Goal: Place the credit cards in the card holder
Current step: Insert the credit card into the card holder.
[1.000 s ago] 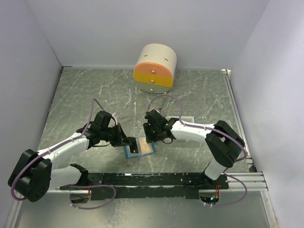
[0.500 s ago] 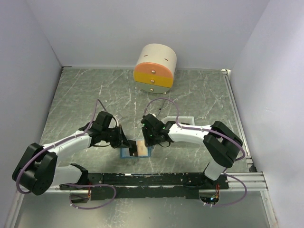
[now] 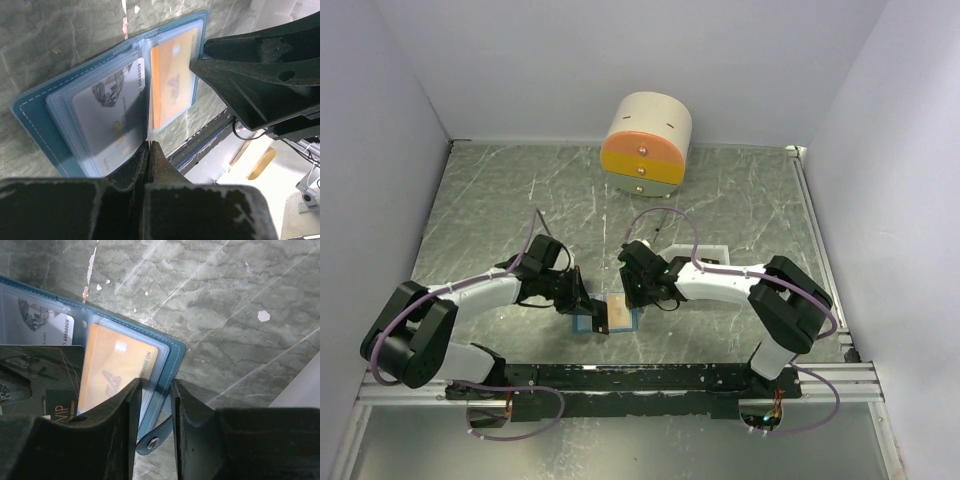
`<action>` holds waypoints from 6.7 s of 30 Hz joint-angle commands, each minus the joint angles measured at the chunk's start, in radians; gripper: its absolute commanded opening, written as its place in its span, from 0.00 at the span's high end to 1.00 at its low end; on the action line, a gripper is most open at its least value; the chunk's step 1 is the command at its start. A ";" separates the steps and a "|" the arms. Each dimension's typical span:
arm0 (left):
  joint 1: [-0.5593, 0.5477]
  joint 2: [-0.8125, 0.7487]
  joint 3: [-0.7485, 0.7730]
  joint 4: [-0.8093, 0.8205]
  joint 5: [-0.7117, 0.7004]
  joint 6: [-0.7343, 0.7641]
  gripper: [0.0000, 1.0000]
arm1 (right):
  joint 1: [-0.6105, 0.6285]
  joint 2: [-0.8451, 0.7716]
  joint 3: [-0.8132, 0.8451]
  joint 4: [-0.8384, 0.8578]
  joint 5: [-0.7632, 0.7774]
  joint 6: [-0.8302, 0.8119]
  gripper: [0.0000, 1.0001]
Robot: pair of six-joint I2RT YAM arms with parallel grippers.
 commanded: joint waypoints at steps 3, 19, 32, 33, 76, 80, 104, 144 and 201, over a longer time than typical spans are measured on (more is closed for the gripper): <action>0.008 0.036 -0.002 0.067 0.056 0.028 0.93 | 0.004 -0.017 -0.023 0.007 0.024 -0.004 0.70; 0.008 0.095 0.022 0.066 0.017 0.059 0.93 | 0.004 -0.023 -0.029 0.006 0.032 -0.014 0.72; 0.008 0.013 0.068 -0.009 0.050 0.055 0.93 | 0.004 -0.029 -0.038 0.003 0.052 -0.025 0.75; 0.008 0.013 0.074 -0.017 0.050 0.059 0.93 | 0.004 -0.028 -0.037 0.005 0.054 -0.028 0.75; 0.008 0.160 0.026 0.094 -0.083 0.066 0.93 | 0.012 -0.059 -0.075 0.027 0.035 -0.005 0.77; 0.007 0.159 0.016 0.113 -0.076 0.061 0.93 | 0.012 -0.060 -0.077 0.029 0.034 0.000 0.78; 0.008 0.141 -0.013 0.142 -0.151 0.042 0.93 | 0.016 -0.060 -0.086 0.032 0.033 0.010 0.79; -0.039 0.121 -0.110 0.328 -0.138 -0.068 0.93 | 0.016 -0.071 -0.093 0.063 0.013 0.082 0.81; -0.098 0.065 -0.020 0.183 -0.204 -0.120 0.91 | 0.016 -0.062 -0.093 0.081 0.003 0.078 0.83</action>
